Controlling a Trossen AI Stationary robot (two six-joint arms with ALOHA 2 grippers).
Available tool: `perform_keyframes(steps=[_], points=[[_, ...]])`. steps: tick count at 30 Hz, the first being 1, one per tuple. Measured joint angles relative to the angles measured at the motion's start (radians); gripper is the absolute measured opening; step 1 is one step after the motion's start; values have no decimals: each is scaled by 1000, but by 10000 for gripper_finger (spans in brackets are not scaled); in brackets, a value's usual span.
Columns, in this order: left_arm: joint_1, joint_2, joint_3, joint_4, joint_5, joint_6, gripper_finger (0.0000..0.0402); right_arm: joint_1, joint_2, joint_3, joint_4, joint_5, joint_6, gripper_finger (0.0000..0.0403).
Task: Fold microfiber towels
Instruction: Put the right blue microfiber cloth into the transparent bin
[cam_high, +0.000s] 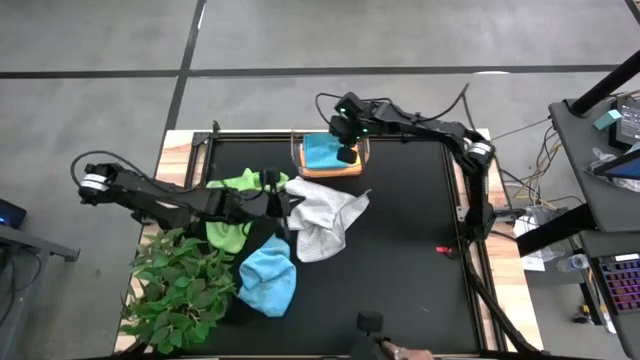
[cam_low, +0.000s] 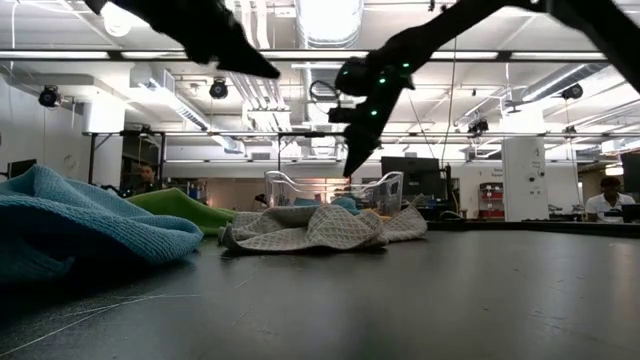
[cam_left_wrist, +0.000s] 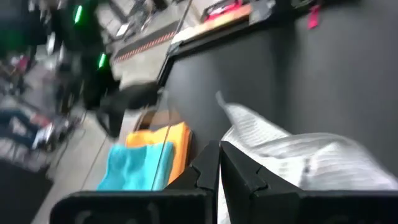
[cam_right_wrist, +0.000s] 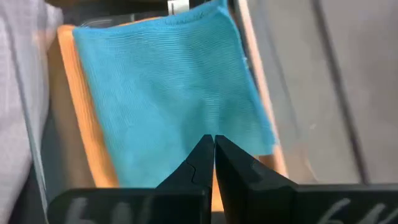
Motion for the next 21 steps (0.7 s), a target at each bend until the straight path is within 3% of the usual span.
perform_keyframes(steps=[5, 11, 17, 21], points=[[133, 76, 31, 22, 113, -14, 0, -17, -84, -135, 177, 0, -57, 9], [300, 166, 128, 27, 316, -16, 0, -50, -90, -132, 184, 1, -97, 9], [411, 234, 206, -8, 371, -3, 0, -60, -91, -99, 205, 10, -129, 9], [470, 287, 240, -13, 421, -3, 0, -60, -92, -84, 206, 8, -44, 9]])
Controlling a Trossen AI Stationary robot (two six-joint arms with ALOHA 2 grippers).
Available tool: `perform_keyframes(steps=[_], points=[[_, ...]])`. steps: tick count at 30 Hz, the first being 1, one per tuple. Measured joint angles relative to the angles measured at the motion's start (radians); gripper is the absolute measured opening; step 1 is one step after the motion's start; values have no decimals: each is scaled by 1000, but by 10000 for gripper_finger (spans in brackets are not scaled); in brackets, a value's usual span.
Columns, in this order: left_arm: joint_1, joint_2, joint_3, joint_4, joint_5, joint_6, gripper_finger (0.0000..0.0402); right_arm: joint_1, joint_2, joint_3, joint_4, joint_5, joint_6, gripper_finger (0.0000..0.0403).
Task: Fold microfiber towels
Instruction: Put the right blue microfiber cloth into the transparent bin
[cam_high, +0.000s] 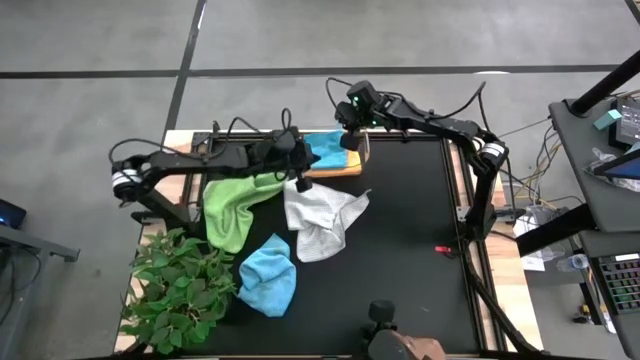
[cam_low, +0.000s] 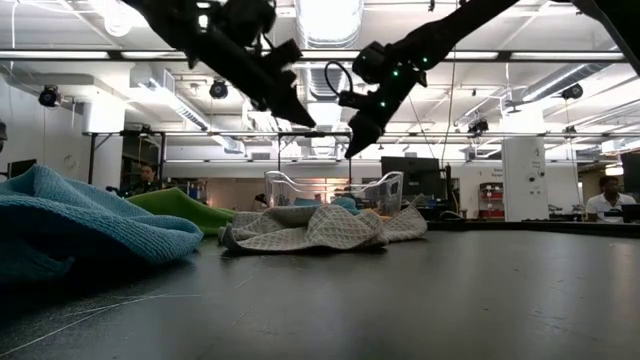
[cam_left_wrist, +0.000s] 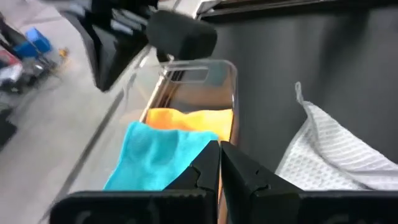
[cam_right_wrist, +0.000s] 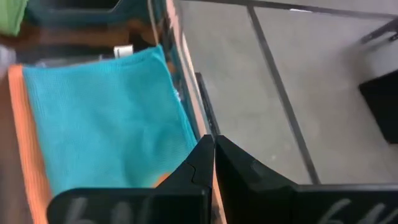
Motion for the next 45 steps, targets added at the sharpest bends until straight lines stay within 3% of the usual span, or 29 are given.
perform_keyframes(steps=[12, 23, 31, 45], points=[[137, 142, 126, -98, 117, 2, 0, -10, 37, 57, -7, -29, 76, 9], [183, 227, 162, -127, 172, -1, 0, -21, 240, 253, -168, -159, 138, 9], [185, 305, 167, -126, 176, -3, 0, -23, 385, 410, -323, -166, 125, 9], [185, 321, 159, -168, 185, -3, 0, -25, 399, 407, -352, -161, 105, 9]])
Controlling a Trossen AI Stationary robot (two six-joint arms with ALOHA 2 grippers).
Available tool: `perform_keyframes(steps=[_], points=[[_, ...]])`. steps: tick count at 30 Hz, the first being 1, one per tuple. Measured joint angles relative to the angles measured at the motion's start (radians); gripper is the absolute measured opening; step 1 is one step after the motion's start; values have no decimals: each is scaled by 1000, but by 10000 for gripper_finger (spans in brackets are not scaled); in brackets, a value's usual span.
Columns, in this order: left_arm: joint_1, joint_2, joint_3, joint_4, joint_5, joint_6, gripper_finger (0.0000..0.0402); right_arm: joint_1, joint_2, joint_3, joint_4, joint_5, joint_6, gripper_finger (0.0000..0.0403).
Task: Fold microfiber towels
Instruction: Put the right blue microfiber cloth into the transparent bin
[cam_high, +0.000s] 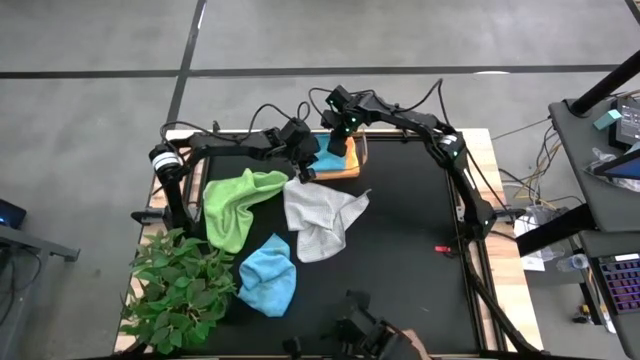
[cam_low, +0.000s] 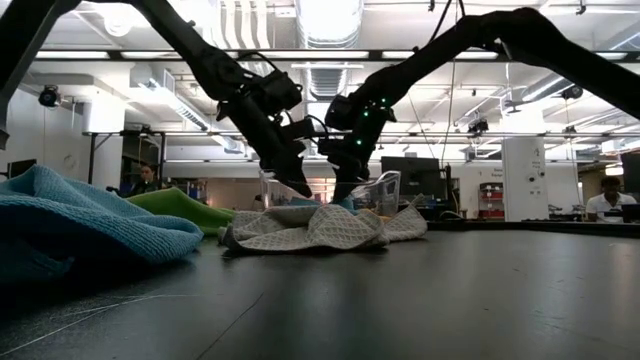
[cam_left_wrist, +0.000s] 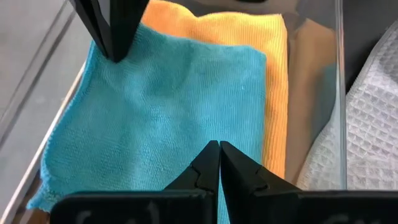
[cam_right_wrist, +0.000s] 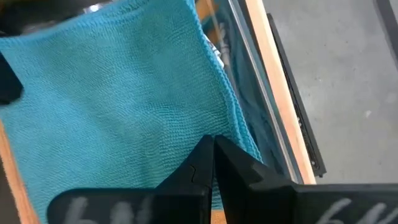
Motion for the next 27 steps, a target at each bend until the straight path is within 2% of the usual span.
perform_keyframes(steps=[6, 16, 19, 24, 27], points=[[0, 4, -8, -11, 3, 1, 0, -3, -2, 0, -7, 65, -33, 9], [0, -4, 2, 10, 0, 9, 0, -3, -53, 0, -38, 60, -32, 9], [0, -5, 2, 43, -46, 10, 0, -1, -68, 0, -52, 1, -32, 9], [6, -6, 0, 76, -109, 33, 0, 7, -71, -10, -82, -187, -46, 9], [14, -5, 0, 100, -111, 33, 0, 16, -69, -35, -64, -212, -48, 9]])
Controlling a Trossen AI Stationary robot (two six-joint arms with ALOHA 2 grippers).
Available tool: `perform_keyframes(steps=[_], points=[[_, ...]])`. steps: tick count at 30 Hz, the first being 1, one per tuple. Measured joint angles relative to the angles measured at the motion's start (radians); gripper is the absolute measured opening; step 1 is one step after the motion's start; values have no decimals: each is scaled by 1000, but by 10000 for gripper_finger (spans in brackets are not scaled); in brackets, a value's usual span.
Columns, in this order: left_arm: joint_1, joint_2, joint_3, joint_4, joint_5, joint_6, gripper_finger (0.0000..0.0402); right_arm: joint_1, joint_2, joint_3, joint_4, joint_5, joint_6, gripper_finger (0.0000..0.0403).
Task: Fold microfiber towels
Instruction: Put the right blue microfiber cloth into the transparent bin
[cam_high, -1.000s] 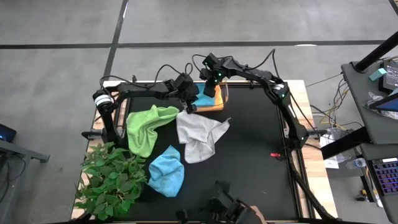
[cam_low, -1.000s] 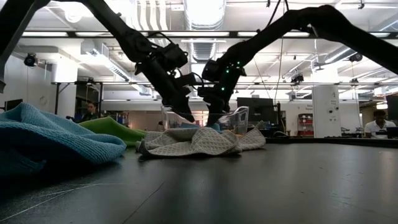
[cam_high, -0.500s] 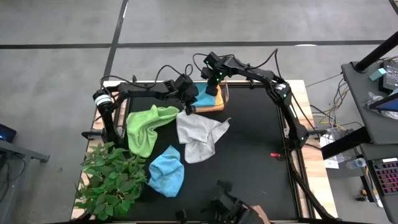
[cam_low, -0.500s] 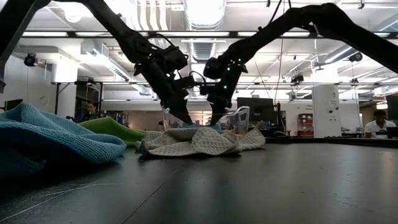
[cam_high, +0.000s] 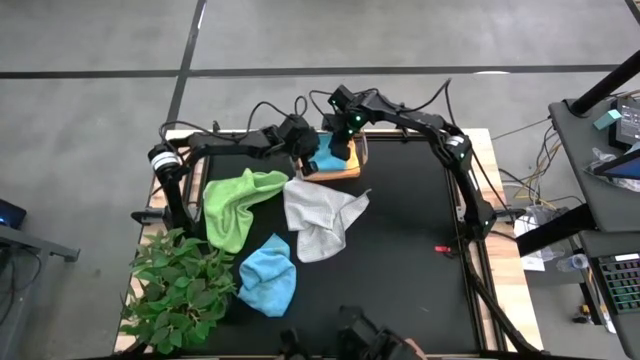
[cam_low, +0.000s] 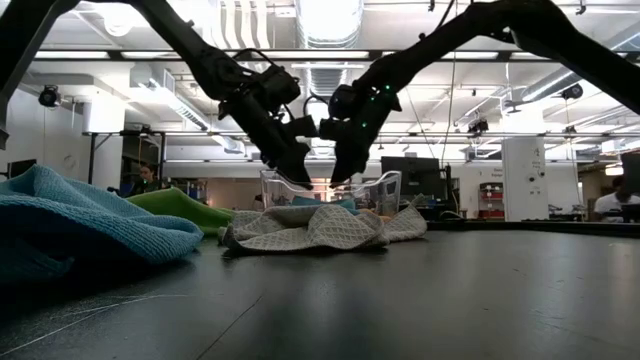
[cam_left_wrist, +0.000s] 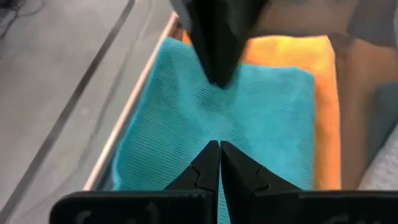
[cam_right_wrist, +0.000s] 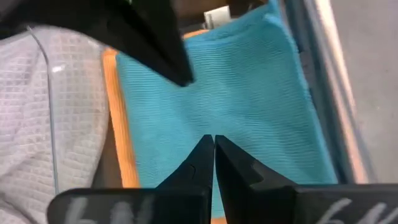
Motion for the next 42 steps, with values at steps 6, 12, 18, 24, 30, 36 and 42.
perform_keyframes(steps=[6, 12, 18, 24, 30, 36, 42], points=[[20, 2, -7, 21, -4, -1, 0, 10, 2, -93, 138, 35, 24, 9], [31, 3, -12, 31, -5, -8, 0, 10, 3, -119, 145, 186, 11, 9], [37, 3, -12, 37, -5, -7, 0, 10, -7, -96, 103, 218, -1, 9], [39, 3, -14, 39, -7, -7, 0, 21, -17, -82, 87, 215, -8, 9], [36, -19, -14, 30, -3, -4, 0, 41, -17, -95, -12, 163, -58, 9], [36, -21, -14, 22, 11, -3, 0, 53, -16, -123, -58, 150, -88, 9], [36, -22, -14, 16, 24, -2, 0, 51, -21, -117, -89, 171, -107, 9]])
